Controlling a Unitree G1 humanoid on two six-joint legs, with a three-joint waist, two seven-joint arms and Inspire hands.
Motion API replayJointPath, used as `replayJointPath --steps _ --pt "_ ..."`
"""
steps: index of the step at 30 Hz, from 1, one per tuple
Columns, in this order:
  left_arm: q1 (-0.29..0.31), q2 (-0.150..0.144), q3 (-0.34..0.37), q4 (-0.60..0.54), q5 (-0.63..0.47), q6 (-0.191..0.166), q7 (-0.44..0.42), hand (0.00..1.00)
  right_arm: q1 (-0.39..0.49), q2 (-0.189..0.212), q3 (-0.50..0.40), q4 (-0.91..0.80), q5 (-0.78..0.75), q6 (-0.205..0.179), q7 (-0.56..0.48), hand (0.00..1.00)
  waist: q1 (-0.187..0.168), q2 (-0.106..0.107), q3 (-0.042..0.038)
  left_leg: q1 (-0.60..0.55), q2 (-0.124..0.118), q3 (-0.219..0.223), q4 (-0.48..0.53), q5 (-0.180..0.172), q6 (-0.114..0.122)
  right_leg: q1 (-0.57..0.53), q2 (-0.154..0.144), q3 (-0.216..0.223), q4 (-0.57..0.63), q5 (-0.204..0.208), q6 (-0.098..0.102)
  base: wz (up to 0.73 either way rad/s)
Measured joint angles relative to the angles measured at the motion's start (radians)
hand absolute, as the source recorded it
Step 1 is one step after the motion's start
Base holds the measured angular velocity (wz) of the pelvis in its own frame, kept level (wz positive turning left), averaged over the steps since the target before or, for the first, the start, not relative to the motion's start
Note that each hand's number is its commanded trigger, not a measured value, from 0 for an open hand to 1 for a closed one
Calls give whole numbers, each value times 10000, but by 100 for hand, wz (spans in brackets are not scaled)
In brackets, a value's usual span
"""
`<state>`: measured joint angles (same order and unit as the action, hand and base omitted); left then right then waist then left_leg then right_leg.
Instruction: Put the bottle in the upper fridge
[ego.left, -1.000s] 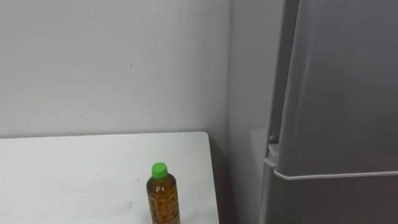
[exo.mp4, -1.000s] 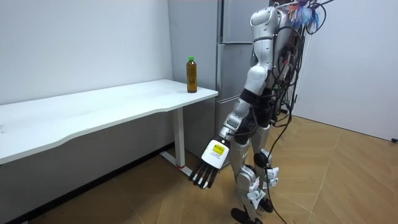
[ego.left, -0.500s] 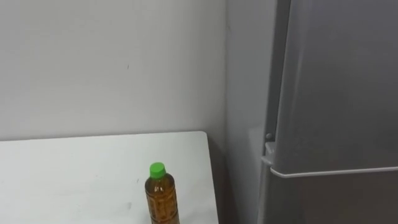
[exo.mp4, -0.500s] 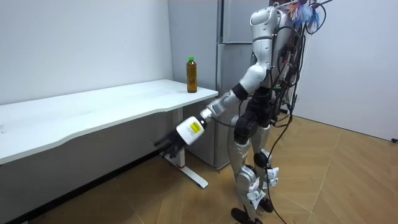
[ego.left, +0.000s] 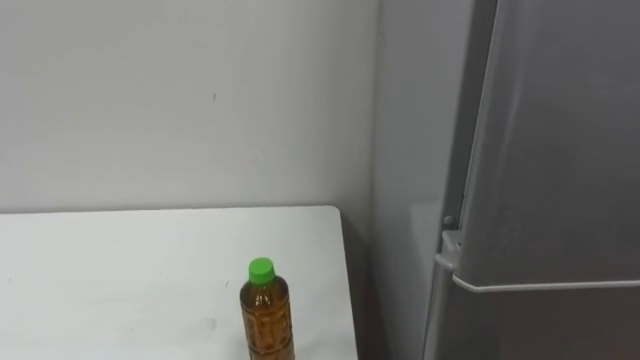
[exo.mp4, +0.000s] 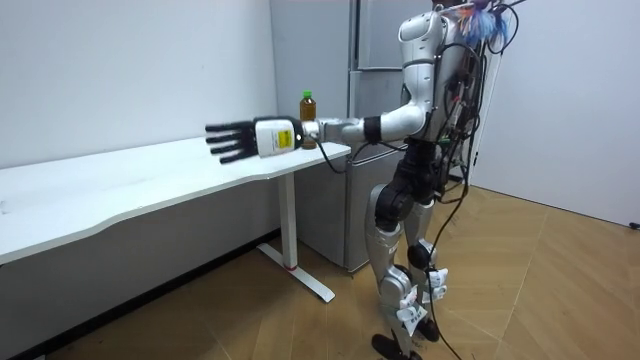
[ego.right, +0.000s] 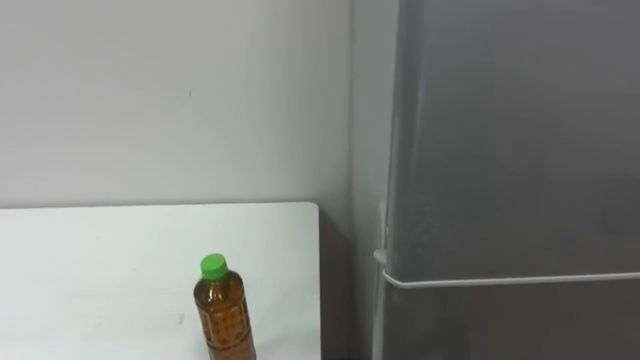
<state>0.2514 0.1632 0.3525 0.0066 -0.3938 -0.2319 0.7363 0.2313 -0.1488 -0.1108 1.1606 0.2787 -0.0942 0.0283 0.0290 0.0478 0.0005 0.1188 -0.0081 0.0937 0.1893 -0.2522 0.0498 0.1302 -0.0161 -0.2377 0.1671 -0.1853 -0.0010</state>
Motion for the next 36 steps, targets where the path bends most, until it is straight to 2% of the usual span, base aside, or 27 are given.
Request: replayJointPath --steps 2,7,12,14,15,17,20,23,27,28,30,36 --pt "-97 106 16 -266 309 -6 -30 0 31 -1 0 16 0 -1 -30 0 11 8 4 10 0 -19 -7 0 0 14 2 4 0 0 0 2" --pt "-188 111 46 -929 408 -7 -266 0 32 0 13 18 5 -4 -38 0 -3 57 58 58 -4 -30 -24 -2 1 60 5 0 -1 0 0 0" --pt "-232 111 -65 -1908 418 -2 -903 0 -68 1 25 14 -15 -2 -3 0 -215 43 79 -46 -31 -254 26 -1 2 28 -1 -118 -1 0 0 6" --pt "-375 111 -150 -2370 428 -3 -1102 0 -104 -1 31 16 -52 -9 70 0 -267 14 74 -25 -34 -266 88 -1 3 43 -2 -128 -4 0 0 4" --pt "-623 111 -274 -2542 430 -3 -1275 0 -103 -6 29 18 -53 -11 92 0 -280 45 109 -29 -41 -301 139 0 3 73 -11 -156 -3 0 0 5" --pt "-924 117 -469 -2753 405 0 -1629 0 -120 -7 23 37 -46 -11 116 0 -310 43 113 -48 -43 -307 150 0 3 74 -15 -163 -7 0 0 2" --pt "-1061 118 -687 -3211 310 19 -2203 0 -268 13 23 66 3 -8 173 0 -576 36 102 -44 -43 -306 134 -1 3 77 -9 -163 -16 0 0 0" --pt "-1223 115 -1019 -3676 57 151 -2794 0 -459 29 18 248 -4 1 182 0 -817 37 98 -35 -44 -340 137 0 4 76 -7 -132 -14 0 0 0" --pt "-1468 119 -1535 -4224 -604 401 -4170 0 -575 -17 15 449 -61 15 421 0 -1039 -14 114 -42 -35 -276 88 1 4 46 -7 -101 -5 0 0 -4" --pt "-1509 119 -1714 -4223 -746 481 -4501 0 -668 -14 21 445 -58 44 473 0 -1106 14 93 -39 -34 -272 96 0 4 55 -10 -102 -5 0 0 0" --pt "-1719 119 -1996 -4222 -760 784 -4911 0 -680 -11 30 450 -57 91 535 0 -1193 -32 113 -39 -34 -264 143 4 8 62 -18 -90 3 0 0 0" --pt "-2618 120 -2635 -4279 -1101 1446 -6400 0 -828 7 137 450 -54 305 629 0 -1340 -121 76 -42 -23 -143 115 6 9 55 -30 -85 0 1 1 -1"
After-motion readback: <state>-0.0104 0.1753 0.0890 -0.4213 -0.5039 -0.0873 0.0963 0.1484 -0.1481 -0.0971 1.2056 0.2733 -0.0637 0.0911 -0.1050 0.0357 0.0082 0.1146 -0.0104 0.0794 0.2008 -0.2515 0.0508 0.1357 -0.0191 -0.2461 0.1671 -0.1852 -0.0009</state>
